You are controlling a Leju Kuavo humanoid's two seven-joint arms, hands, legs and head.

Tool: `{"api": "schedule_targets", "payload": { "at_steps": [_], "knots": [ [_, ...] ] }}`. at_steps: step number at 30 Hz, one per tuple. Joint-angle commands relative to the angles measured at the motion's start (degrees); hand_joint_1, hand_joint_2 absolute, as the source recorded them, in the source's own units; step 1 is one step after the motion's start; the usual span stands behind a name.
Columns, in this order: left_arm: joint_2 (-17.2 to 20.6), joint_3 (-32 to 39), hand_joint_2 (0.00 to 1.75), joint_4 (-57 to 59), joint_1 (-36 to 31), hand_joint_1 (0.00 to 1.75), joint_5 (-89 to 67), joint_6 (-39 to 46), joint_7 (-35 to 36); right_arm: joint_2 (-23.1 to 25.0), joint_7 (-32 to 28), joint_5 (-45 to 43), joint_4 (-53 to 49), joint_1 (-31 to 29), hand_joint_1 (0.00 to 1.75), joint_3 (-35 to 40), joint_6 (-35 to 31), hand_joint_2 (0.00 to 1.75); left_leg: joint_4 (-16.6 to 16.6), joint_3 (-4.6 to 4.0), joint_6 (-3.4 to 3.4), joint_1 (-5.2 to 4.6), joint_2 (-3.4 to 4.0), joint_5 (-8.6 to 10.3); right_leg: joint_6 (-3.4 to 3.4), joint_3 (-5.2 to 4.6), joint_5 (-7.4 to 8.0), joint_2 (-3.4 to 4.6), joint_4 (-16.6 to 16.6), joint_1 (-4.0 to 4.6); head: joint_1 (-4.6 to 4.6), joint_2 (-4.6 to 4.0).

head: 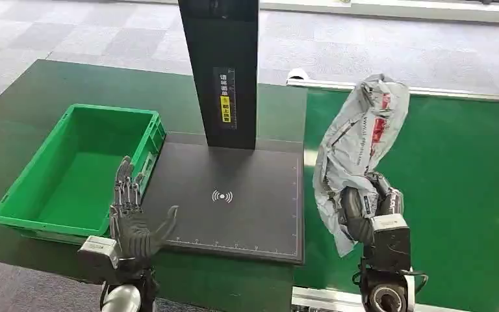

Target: Moved the parcel from conveyor to table for the left to box.

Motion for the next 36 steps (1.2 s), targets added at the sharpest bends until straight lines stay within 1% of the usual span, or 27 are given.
{"api": "schedule_targets", "payload": {
  "at_steps": [1, 3, 6, 11, 22, 23, 24, 25, 32, 36],
  "knots": [
    [2.52, 0.67, 1.75, 1.97, -3.36, 0.00, 0.64, 1.21, 1.79, 1.68, 5.59, 3.47, 22.11, -11.32, 1.75, 9.16, 8.24, 1.75, -0.12, 0.18, -0.03, 0.04, 0.29, 0.03, -0.07, 0.06, 0.11, 0.30, -0.10, 0.04, 0.00, 0.00],
    [2.50, 0.72, 1.75, 2.03, -3.24, 0.00, 0.57, 1.61, 2.46, 1.76, 6.37, 4.62, 25.40, -12.66, 1.75, 10.24, 9.03, 1.75, -0.15, 0.21, -0.03, 0.06, 0.23, 0.06, -0.08, 0.09, 0.12, 0.24, -0.14, 0.06, 0.00, 0.00],
    [2.42, 0.68, 1.75, 1.89, -2.62, 0.00, 0.44, 1.83, 2.96, 1.14, 7.49, 5.65, 27.58, -13.34, 1.75, 10.64, 9.43, 1.75, -0.15, 0.22, -0.02, 0.05, 0.20, 0.07, -0.05, 0.12, 0.09, 0.20, -0.14, 0.06, -0.02, 0.00],
    [2.17, 0.68, 1.75, 1.88, -2.79, 0.00, 0.45, 1.96, 3.36, 0.59, 8.17, 6.11, 28.30, -13.67, 1.75, 10.42, 9.94, 1.75, -0.07, 0.11, -0.02, 0.03, 0.06, 0.06, -0.01, 0.07, 0.03, 0.06, -0.05, 0.03, 0.00, 0.00],
    [2.05, 0.71, 1.75, 1.51, -2.76, 0.00, 0.34, 2.07, 3.83, 0.51, 8.62, 6.25, 28.80, -14.11, 1.75, 10.62, 10.33, 1.75, -0.12, 0.10, -0.03, 0.03, 0.00, 0.09, -0.06, 0.08, 0.05, 0.03, -0.12, 0.04, 0.00, 0.00],
    [2.01, 0.69, 1.75, 1.34, -2.61, 0.00, 0.19, 2.18, 4.16, 0.68, 10.11, 6.21, 29.71, -14.47, 1.75, 10.31, 10.52, 1.75, -0.04, 0.03, -0.03, 0.03, 0.01, 0.06, -0.03, 0.00, 0.02, 0.03, -0.04, 0.03, 0.00, 0.00],
    [1.97, 0.74, 1.75, 1.14, -2.39, 0.00, 0.06, 2.30, 4.31, 0.88, 11.19, 6.72, 29.89, -14.56, 0.33, 10.10, 9.50, 1.75, -0.08, 0.09, -0.02, 0.03, 0.02, 0.07, -0.04, 0.05, 0.03, 0.04, -0.08, 0.04, 0.00, 0.00],
    [1.92, 0.87, 1.75, 0.89, -2.06, 0.00, -0.01, 2.43, 4.36, 1.03, 11.68, 6.98, 30.08, -14.62, 0.00, 10.00, 9.13, 1.75, -0.05, 0.06, -0.03, 0.02, 0.03, 0.05, -0.02, 0.01, 0.02, 0.05, -0.05, 0.03, 0.00, 0.00],
    [1.53, 0.89, 1.75, 0.55, -1.77, 0.00, -0.34, 2.44, 4.69, 0.36, 11.25, 8.14, 30.40, -14.71, 0.00, 11.04, 9.36, 1.75, -0.13, 0.14, -0.01, 0.02, 0.05, 0.06, -0.03, 0.11, 0.04, 0.07, -0.14, 0.03, 0.00, 0.00],
    [1.07, 1.04, 1.75, 0.57, -1.92, 0.00, -0.90, 1.98, 5.12, 0.03, 9.47, 8.73, 30.47, -14.74, 0.00, 12.06, 9.78, 1.75, -0.08, 0.09, -0.02, 0.03, 0.00, 0.06, -0.04, 0.07, 0.03, 0.03, -0.08, 0.04, 0.00, 0.00]
  ]
}}
